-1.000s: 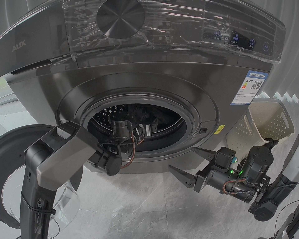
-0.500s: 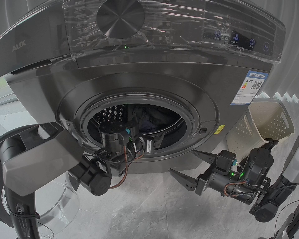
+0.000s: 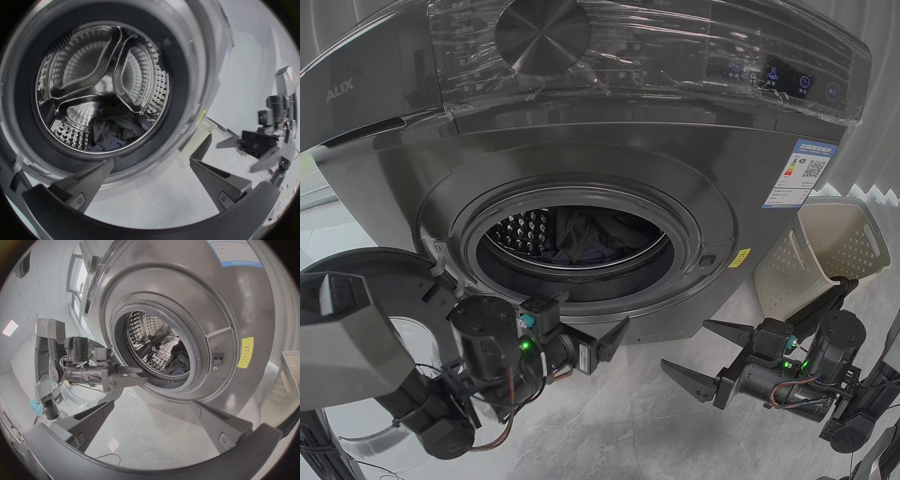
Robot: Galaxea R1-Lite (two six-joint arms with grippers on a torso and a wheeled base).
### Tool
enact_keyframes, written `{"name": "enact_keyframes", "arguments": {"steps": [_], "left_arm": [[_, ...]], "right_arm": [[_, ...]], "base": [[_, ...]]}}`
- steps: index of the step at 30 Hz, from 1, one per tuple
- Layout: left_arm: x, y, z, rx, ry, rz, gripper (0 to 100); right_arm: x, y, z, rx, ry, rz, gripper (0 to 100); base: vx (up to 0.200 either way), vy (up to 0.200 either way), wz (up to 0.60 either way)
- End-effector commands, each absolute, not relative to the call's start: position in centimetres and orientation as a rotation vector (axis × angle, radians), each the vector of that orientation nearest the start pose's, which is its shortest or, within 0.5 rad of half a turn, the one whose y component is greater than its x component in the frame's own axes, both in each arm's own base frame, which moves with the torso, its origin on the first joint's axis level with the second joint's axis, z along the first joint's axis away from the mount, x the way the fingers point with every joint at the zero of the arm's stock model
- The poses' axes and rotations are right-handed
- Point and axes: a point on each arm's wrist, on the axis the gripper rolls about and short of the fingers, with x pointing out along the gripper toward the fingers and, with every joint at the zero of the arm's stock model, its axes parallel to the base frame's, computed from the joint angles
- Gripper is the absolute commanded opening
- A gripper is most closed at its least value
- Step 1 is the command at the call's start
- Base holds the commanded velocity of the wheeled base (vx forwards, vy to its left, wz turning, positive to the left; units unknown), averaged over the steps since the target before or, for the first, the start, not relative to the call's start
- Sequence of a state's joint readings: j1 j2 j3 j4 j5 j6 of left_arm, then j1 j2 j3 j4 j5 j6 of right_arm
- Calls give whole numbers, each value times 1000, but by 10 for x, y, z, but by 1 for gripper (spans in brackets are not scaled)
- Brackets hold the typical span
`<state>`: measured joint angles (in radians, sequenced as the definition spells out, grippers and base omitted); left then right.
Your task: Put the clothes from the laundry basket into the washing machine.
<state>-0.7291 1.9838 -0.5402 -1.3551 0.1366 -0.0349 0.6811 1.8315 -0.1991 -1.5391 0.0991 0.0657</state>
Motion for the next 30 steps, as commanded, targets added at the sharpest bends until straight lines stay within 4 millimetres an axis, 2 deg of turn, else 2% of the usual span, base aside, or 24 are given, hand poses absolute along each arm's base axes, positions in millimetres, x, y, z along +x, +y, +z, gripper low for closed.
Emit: {"name": "enact_keyframes", "arguments": {"steps": [1,5,9,12,14,15,18,23,26,30], "left_arm": [[188,-180,131,-45,3,-618,100],[171,-158,135,-51,2,-571,100],[159,-145,137,-53,1,-554,100],[152,-120,144,-64,-28,-486,100],[150,-114,145,-62,-29,-466,100],[145,-99,146,-59,-29,-418,100],[134,-81,147,-62,-36,-369,100],[110,-64,150,-77,-46,-360,100],[91,-53,150,-73,-28,-366,100],[69,-36,143,-49,19,-339,100]], "right_arm": [[169,130,120,55,58,733,100],[169,115,128,69,20,652,100],[165,102,134,75,-5,588,100],[151,82,135,74,-15,530,100],[148,78,134,69,-11,513,100],[147,70,137,72,-19,476,100],[139,54,143,64,-26,403,100],[113,41,144,62,21,371,100],[91,32,145,72,19,320,100],[61,18,141,83,14,262,100]], "base": [[0,0,0],[0,0,0],[-150,0,0],[-67,0,0],[-200,0,0],[-200,0,0],[-67,0,0],[-200,0,0],[0,0,0],[-150,0,0]]}}
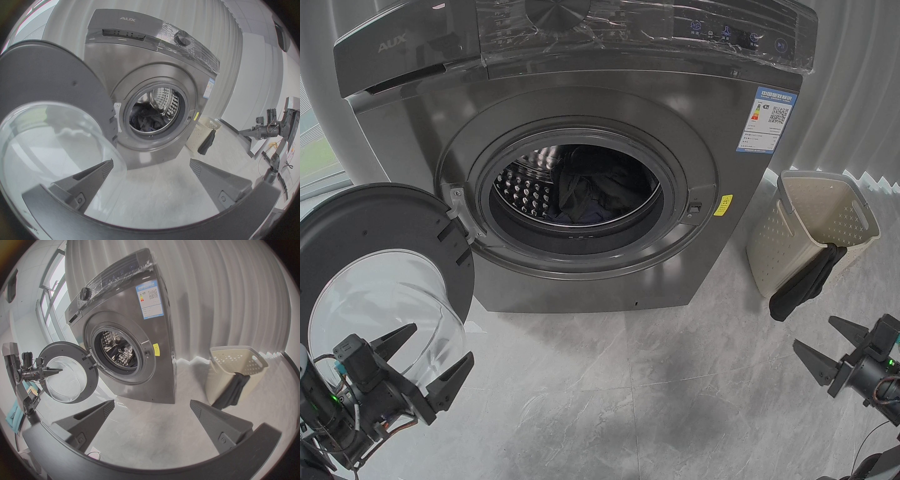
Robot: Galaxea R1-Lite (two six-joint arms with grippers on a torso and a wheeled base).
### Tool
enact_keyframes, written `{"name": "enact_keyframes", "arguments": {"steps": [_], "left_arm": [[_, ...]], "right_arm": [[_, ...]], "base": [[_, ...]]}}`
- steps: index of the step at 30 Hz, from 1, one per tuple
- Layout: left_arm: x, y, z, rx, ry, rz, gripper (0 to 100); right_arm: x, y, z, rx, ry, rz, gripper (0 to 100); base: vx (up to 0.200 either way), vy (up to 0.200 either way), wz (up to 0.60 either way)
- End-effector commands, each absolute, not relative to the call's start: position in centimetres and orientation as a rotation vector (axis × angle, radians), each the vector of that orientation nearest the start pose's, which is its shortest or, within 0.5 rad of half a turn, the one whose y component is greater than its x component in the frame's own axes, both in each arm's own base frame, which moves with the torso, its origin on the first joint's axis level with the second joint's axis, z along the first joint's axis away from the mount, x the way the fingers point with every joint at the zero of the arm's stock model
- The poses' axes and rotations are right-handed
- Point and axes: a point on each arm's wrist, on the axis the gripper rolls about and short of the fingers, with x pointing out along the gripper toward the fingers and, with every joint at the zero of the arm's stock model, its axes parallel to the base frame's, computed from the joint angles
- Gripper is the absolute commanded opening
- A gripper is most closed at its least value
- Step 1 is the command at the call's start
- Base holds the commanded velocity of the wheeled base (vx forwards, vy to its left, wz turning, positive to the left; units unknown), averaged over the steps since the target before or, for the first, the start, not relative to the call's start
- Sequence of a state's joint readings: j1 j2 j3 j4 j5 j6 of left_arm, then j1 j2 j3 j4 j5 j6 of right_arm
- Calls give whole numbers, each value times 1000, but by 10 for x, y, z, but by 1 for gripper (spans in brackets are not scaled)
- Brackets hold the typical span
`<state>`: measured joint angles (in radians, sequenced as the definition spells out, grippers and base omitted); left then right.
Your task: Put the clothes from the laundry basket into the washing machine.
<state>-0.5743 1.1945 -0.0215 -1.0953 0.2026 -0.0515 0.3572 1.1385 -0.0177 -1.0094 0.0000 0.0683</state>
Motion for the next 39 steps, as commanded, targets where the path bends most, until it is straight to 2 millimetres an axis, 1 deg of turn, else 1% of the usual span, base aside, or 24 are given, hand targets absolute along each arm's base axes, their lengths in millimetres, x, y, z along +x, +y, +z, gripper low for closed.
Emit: {"name": "enact_keyframes", "arguments": {"steps": [1,4,7,10,14,15,16,17,19,21,23,25,26,27,30,31,33,35,37,39], "left_arm": [[63,-32,142,-56,21,-323,100],[49,-20,136,-57,24,-269,100],[30,-8,129,-62,-6,-214,100],[11,0,114,-44,4,-198,100],[-12,6,94,-39,-32,-137,100],[-13,6,93,-39,-36,-134,100],[-15,7,89,-43,-37,-114,100],[-15,7,87,-48,-8,-100,100],[-15,7,86,-70,-2,-86,100],[-15,7,86,-68,5,-70,100],[-15,5,84,-59,18,19,100],[-17,4,84,-37,8,86,100],[-17,4,84,-35,1,92,100],[-21,1,83,-18,-45,84,100],[-22,1,83,-6,-52,52,100],[-22,2,81,-6,-46,103,100],[-23,3,81,2,-49,106,100],[-23,1,79,-7,-35,43,100],[-23,-1,74,-9,17,-40,100],[-23,0,75,-9,8,-25,100]], "right_arm": [[52,14,138,82,12,247,100],[30,7,129,82,-2,210,100],[16,3,122,84,-19,180,100],[6,0,117,87,-47,154,100],[-6,-1,105,86,-56,96,100],[-6,-1,104,86,-56,93,100],[-11,-2,98,82,-52,74,100],[-16,-2,88,74,-29,46,100],[-22,-1,80,61,1,-18,100],[-24,0,80,52,-7,-52,100],[-23,-1,76,31,-3,-67,100],[-23,-1,76,29,-6,-67,100],[-23,-1,76,29,-6,-67,100],[-23,-1,76,26,-4,-64,100],[-23,-1,76,25,-4,-58,100],[-23,-1,76,21,-2,-58,100],[-23,-1,76,21,-2,-58,100],[-23,-1,76,22,-4,-58,100],[-23,-1,76,22,-4,-58,100],[-23,-1,76,22,-4,-57,100]], "base": [[0,0,0],[-133,0,0],[-133,0,0],[0,0,0],[0,0,0],[0,0,0],[0,0,0],[0,0,0],[0,-200,0],[0,-200,0],[0,-200,0],[0,0,0],[0,0,0],[0,0,0],[0,0,0],[0,0,0],[0,0,0],[0,0,0],[0,0,0],[0,0,0]]}}
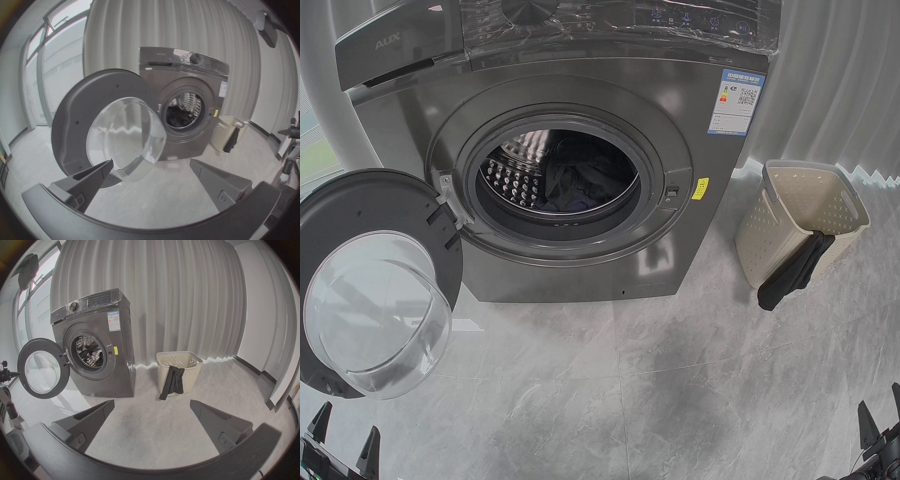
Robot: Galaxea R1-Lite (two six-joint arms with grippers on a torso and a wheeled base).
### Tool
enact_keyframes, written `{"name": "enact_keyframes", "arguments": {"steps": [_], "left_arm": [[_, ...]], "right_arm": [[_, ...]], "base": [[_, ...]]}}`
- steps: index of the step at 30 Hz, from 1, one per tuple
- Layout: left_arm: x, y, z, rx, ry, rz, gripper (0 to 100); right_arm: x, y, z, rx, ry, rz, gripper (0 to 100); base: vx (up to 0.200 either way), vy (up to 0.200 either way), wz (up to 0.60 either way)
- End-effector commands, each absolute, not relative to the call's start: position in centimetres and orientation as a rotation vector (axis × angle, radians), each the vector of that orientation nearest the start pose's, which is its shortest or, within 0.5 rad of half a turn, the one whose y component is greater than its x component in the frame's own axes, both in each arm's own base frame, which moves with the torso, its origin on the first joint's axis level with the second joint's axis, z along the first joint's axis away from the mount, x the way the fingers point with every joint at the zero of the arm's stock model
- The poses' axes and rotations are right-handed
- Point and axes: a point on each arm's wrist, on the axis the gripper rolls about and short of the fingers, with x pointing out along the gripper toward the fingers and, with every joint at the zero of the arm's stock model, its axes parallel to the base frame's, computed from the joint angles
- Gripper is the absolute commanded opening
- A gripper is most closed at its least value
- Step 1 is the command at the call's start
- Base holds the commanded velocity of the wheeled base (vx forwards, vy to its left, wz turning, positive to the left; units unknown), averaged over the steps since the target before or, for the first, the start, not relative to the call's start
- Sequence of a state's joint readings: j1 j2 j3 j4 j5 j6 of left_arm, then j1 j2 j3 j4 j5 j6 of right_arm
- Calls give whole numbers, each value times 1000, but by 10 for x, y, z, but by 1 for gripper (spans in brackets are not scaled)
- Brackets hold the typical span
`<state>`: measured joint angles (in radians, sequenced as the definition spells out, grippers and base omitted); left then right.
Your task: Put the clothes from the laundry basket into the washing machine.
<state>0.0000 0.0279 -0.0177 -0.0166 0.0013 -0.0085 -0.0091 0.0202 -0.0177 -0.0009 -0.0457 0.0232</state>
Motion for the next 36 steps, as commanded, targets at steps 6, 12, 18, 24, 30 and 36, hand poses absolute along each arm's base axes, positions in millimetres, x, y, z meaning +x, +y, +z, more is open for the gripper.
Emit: {"name": "enact_keyframes", "arguments": {"steps": [6,12,18,24,30,36], "left_arm": [[-23,0,75,-2,5,-6,100],[-23,0,75,-8,5,-6,100],[-23,0,75,-6,3,-6,100],[-23,0,75,-6,5,-6,100],[-23,0,75,-8,3,-6,100],[-23,0,75,-15,3,-6,100]], "right_arm": [[-23,-1,76,22,-4,-58,100],[-23,-1,76,21,-2,-58,100],[-23,-1,76,22,-4,-58,100],[-23,-1,76,21,-2,-58,100],[-23,-1,76,21,-2,-58,100],[-23,-1,76,21,-2,-58,100]], "base": [[0,-133,0],[0,-200,0],[0,-200,0],[0,-200,0],[0,-200,0],[0,-200,0]]}}
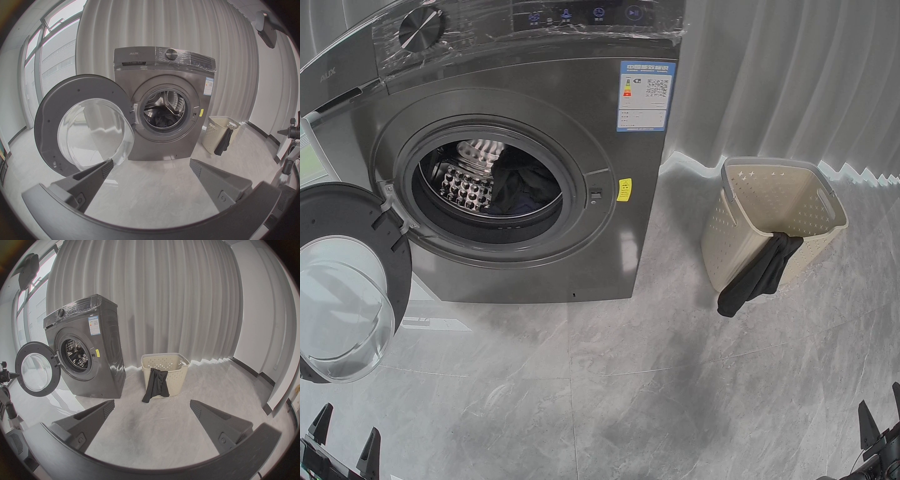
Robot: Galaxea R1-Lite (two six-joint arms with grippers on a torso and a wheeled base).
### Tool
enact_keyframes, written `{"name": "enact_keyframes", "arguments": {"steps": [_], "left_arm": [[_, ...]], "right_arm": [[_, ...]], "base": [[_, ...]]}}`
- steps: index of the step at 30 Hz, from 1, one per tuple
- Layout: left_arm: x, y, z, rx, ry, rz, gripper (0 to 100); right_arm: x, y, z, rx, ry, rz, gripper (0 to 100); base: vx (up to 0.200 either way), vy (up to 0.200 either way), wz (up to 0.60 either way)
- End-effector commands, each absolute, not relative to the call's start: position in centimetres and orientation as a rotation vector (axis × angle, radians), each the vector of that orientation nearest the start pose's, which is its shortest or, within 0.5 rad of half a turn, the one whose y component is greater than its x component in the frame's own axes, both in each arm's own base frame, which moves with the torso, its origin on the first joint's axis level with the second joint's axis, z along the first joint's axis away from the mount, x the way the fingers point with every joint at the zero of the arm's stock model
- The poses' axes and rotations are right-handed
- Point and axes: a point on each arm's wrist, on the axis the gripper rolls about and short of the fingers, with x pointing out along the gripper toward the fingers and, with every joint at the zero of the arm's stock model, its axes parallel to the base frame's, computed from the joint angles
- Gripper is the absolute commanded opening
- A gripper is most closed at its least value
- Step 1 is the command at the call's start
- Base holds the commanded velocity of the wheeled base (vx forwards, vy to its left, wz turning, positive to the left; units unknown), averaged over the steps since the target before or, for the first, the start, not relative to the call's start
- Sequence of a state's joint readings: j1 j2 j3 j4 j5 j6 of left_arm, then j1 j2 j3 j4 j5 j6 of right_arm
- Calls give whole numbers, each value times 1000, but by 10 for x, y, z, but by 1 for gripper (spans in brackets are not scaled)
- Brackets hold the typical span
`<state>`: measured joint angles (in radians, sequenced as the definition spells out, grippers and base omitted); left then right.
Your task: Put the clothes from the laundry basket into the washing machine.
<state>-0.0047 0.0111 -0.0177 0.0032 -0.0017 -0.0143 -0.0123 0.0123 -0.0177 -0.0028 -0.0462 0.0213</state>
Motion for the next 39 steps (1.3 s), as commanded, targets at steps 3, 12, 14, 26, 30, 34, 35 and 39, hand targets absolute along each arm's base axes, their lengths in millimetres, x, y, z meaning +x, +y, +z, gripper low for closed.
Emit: {"name": "enact_keyframes", "arguments": {"steps": [3,12,14,26,30,34,35,39], "left_arm": [[-23,0,75,-17,3,-6,100],[-23,0,75,-20,3,-6,100],[-23,0,75,-20,3,-3,100],[-23,0,75,-29,3,12,100],[-23,0,75,-29,3,12,100],[-23,0,75,-32,3,12,100],[-23,0,75,-32,3,12,100],[-23,0,75,-32,3,12,100]], "right_arm": [[-23,-1,76,22,-4,-58,100],[-23,-1,76,21,-2,-58,100],[-23,-1,76,22,-4,-58,100],[-23,-1,76,20,-2,-57,100],[-23,-1,76,20,-2,-57,100],[-23,-1,76,20,-2,-57,100],[-23,-1,76,20,-2,-57,100],[-23,-1,76,20,-2,-57,100]], "base": [[0,-200,0],[0,-44,0],[0,0,0],[0,-200,0],[0,-200,0],[0,-200,0],[0,-200,0],[0,0,0]]}}
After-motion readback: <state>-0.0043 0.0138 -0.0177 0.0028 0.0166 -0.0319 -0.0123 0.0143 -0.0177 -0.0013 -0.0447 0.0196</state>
